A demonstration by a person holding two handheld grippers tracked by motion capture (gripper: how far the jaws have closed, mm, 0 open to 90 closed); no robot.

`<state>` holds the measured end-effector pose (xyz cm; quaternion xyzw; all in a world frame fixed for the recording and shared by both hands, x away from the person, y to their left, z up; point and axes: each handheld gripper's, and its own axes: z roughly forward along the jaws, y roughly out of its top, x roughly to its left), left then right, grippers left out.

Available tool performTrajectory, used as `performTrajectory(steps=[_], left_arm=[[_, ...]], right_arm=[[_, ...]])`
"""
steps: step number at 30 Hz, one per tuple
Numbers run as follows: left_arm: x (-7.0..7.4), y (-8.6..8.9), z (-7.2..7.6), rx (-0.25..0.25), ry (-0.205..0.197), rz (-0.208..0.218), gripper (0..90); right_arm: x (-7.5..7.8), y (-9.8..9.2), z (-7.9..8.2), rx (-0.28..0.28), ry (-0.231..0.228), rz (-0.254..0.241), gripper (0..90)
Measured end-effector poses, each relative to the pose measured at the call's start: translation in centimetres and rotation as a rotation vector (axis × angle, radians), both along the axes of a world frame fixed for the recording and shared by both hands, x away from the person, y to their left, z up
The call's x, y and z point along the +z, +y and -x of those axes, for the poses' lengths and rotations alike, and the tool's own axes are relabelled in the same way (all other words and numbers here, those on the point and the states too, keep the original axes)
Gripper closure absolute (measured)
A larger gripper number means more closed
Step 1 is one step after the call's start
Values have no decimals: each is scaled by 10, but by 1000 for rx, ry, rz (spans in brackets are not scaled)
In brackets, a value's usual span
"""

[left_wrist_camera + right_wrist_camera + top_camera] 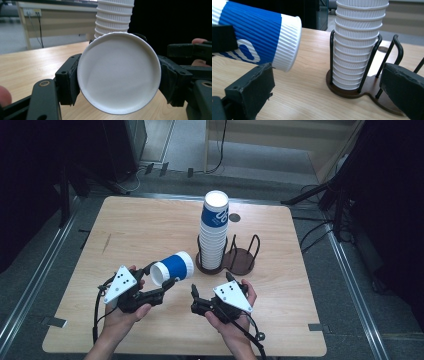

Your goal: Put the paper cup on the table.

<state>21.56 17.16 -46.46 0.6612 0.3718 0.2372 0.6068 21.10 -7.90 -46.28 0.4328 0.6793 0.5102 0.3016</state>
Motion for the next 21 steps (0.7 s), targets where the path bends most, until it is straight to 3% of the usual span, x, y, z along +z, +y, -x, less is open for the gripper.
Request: performTrajectory(steps=[5, 6, 14, 17, 21], left_arm=[[-2, -2, 0, -4, -8, 0, 286], [-3, -2, 0, -4, -10, 1, 286], [-6, -5, -1, -6, -21, 18, 285], [-8, -8, 0, -11, -25, 21, 285], [-9, -11, 0, -17, -36, 27, 286]], right_arm=[[1, -1, 1, -28, 30, -48, 0], [1, -1, 2, -36, 44, -86, 15], [1, -6, 3, -68, 135, -242, 0], [3, -6, 2, -84, 187, -327, 0], [4, -4, 2, -131, 259, -489, 0]])
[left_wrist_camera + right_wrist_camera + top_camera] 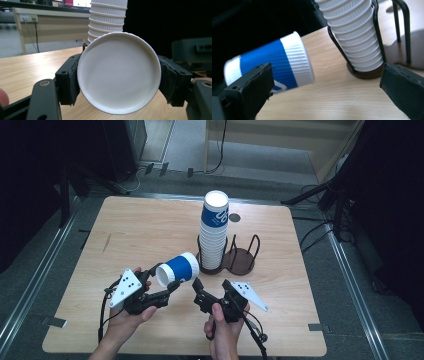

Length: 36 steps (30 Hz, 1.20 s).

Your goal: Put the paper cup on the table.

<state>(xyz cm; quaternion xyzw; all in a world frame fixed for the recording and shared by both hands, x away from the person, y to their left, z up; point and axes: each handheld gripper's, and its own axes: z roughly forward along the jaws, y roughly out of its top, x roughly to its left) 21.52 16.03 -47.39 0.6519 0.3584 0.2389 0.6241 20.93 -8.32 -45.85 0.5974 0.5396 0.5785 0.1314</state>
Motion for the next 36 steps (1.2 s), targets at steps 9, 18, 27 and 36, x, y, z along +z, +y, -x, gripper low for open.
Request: performTrajectory(steps=[9, 18, 27, 36], left_arm=[[-2, -2, 1, -13, -10, 26, 287], [-7, -10, 2, -12, -30, 10, 288], [-10, -16, 3, -24, -48, 7, 288], [-12, -21, 5, -36, -67, 4, 289]], right_arm=[[-8, 3, 0, -44, 123, -247, 0], [-12, 3, -3, -39, 189, -439, 0], [-15, 9, -8, -20, 261, -587, 0], [-21, 13, -11, -19, 331, -706, 0]])
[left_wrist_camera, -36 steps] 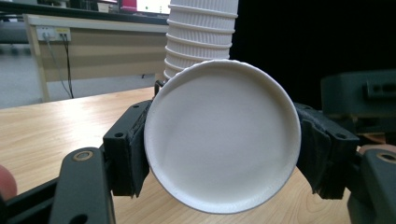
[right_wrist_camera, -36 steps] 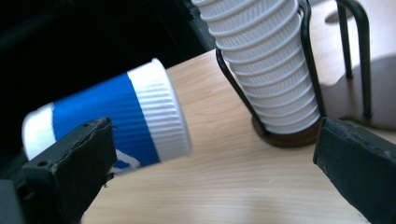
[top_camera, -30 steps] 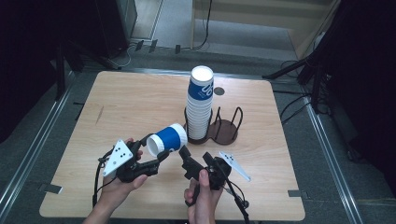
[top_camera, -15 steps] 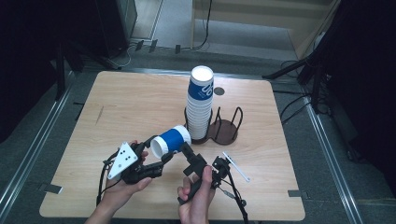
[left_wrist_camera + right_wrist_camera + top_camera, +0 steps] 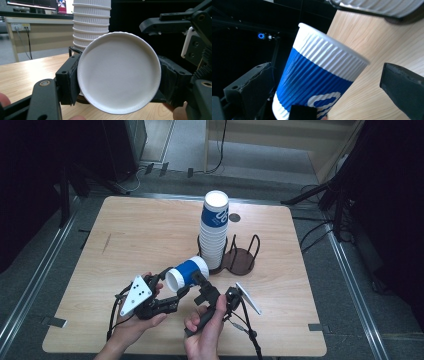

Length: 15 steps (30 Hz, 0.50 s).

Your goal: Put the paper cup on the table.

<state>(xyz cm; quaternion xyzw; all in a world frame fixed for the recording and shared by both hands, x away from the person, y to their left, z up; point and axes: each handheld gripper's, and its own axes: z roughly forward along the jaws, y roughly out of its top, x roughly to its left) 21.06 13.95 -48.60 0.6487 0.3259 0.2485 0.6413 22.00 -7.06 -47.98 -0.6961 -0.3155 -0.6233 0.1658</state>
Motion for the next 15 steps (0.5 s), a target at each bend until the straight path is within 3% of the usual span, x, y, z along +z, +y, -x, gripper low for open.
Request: performTrajectory(steps=[5, 15], left_arm=[[-1, -3, 1, -7, -9, -4, 289], [-1, -4, 2, -19, -18, 6, 289]], right_arm=[[-1, 3, -3, 17, 29, -83, 0], [-6, 5, -14, 29, 48, -143, 0]])
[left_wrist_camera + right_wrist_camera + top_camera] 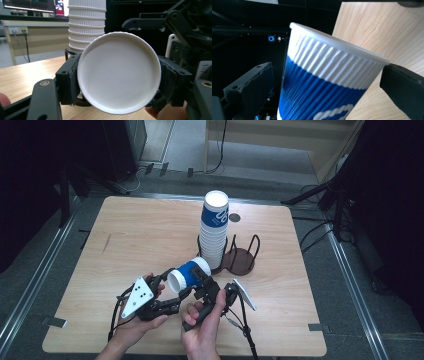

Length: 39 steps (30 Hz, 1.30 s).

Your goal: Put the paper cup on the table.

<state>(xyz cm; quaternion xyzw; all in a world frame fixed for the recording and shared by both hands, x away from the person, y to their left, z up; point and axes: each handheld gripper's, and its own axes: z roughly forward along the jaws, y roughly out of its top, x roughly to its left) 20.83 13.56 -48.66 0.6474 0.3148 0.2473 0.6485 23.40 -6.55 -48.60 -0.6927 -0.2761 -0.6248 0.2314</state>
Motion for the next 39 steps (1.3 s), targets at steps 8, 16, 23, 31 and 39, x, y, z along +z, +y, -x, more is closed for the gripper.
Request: performTrajectory(steps=[8, 16, 23, 31, 39], left_arm=[[0, -2, 1, -10, -4, -10, 288], [-1, -2, 0, -14, -4, -11, 288], [-2, -3, 1, -17, -9, -16, 288], [-1, -2, 1, -17, -6, -12, 288], [-1, -3, 1, -19, -6, -16, 288]], right_arm=[[-5, 1, -6, 12, -1, -25, 0], [-8, 2, -12, 24, -3, -56, 21], [-9, 3, -12, 44, 15, -79, 89], [-10, 2, -13, 48, 15, -108, 129], [-12, 1, -12, 41, 29, -132, 145]])
